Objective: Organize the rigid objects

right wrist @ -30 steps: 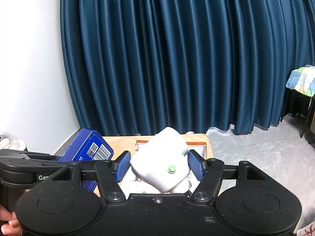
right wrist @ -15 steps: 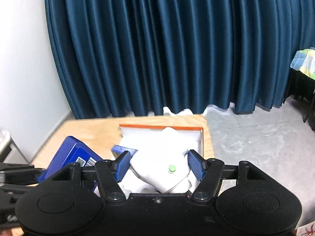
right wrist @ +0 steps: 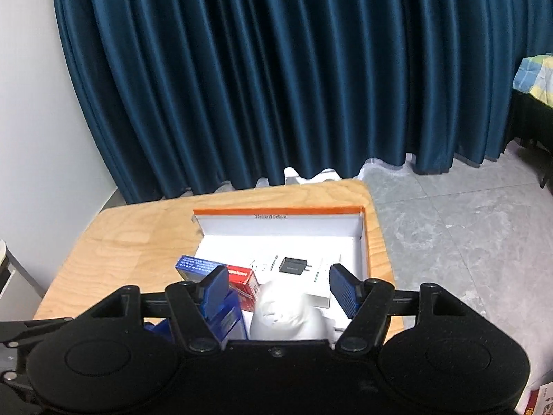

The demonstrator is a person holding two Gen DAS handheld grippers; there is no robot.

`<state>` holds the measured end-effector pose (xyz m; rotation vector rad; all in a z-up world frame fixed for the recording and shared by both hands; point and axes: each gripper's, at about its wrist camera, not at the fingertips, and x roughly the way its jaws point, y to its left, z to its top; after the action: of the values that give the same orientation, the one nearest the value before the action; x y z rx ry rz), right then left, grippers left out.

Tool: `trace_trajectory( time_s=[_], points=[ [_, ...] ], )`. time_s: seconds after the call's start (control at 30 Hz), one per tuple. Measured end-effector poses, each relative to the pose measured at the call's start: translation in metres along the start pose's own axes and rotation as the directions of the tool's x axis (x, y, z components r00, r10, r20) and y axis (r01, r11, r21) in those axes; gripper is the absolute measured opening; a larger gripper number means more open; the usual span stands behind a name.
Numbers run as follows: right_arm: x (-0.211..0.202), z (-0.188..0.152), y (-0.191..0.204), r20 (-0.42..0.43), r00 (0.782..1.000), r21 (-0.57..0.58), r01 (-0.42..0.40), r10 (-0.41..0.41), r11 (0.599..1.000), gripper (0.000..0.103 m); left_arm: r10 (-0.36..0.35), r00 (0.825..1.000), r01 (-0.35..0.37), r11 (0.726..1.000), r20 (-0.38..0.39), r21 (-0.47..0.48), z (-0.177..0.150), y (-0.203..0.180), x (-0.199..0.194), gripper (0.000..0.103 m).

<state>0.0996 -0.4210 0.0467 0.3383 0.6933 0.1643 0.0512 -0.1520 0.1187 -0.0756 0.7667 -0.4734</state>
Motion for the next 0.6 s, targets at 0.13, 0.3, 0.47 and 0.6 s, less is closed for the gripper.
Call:
trace_trajectory(
  time_s=[0.13,0.3,0.47,0.6],
  points=[
    [-0.027,-0.001,0.000,0.045,0.999,0.015,0.004,-0.005,1.000,0.078,0.034,0.999,-0.034,0.999,0.022,-0.017,0.001,0.001,-0.022,0.073],
    [-0.083,-0.011,0.007,0.112,0.992,-0.013,0.055,-0.053,0.998,0.084,0.106,0.992,-0.107,0.994,0.074,0.011,-0.005,-0.009,-0.066,0.103],
    [-0.136,-0.041,0.015,0.144,0.987,-0.036,0.078,-0.072,0.996,0.087,0.168,0.981,-0.170,0.985,0.093,0.022,-0.022,-0.019,-0.100,0.103],
    [-0.157,-0.071,0.022,0.121,0.989,-0.062,0.090,-0.082,0.994,0.088,0.201,0.977,-0.201,0.980,0.070,-0.008,-0.038,-0.024,-0.110,0.103]
  ],
)
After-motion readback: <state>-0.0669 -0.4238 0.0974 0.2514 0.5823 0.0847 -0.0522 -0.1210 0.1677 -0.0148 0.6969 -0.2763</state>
